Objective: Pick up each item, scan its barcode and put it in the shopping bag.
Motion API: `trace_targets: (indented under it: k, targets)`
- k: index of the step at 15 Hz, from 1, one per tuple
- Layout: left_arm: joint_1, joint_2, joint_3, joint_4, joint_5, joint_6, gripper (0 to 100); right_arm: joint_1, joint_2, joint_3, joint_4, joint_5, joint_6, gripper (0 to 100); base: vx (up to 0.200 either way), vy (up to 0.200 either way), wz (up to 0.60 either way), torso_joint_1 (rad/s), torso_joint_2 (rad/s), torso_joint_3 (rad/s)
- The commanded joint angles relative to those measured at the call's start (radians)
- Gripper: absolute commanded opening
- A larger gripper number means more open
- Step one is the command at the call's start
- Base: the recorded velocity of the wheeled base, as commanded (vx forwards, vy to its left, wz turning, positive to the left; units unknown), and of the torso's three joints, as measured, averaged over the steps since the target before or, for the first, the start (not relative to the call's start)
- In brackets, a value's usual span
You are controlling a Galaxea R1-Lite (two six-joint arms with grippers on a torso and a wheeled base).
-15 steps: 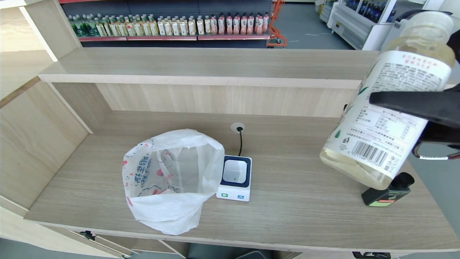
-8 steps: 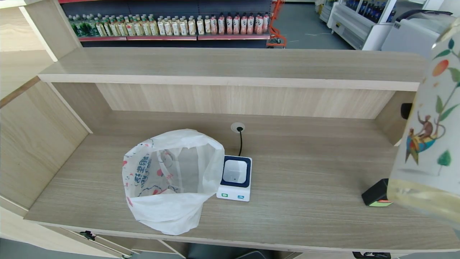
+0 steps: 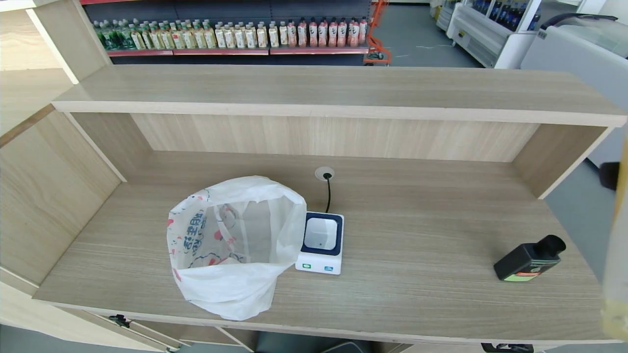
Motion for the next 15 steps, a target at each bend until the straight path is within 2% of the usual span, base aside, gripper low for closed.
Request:
trace_targets:
  k: [1,13,15]
  targets:
    - [0.000,0.000,0.000,0.000,0.000,0.000,100,0.002,-0.018,0.001,-0.002,0.027,0.014,0,0.000,0.000,0.00,0.000,0.00,0.000]
    - [0.000,0.000,0.000,0.000,0.000,0.000,100,0.000,-0.082,0.058,0.001,0.047,0.008,0,0.000,0.000,0.00,0.000,0.00,0.000]
    - [0.000,0.000,0.000,0.000,0.000,0.000,100,-0.021,-0.061,0.059,0.002,0.042,-0.058,0,0.000,0.000,0.00,0.000,0.00,0.000]
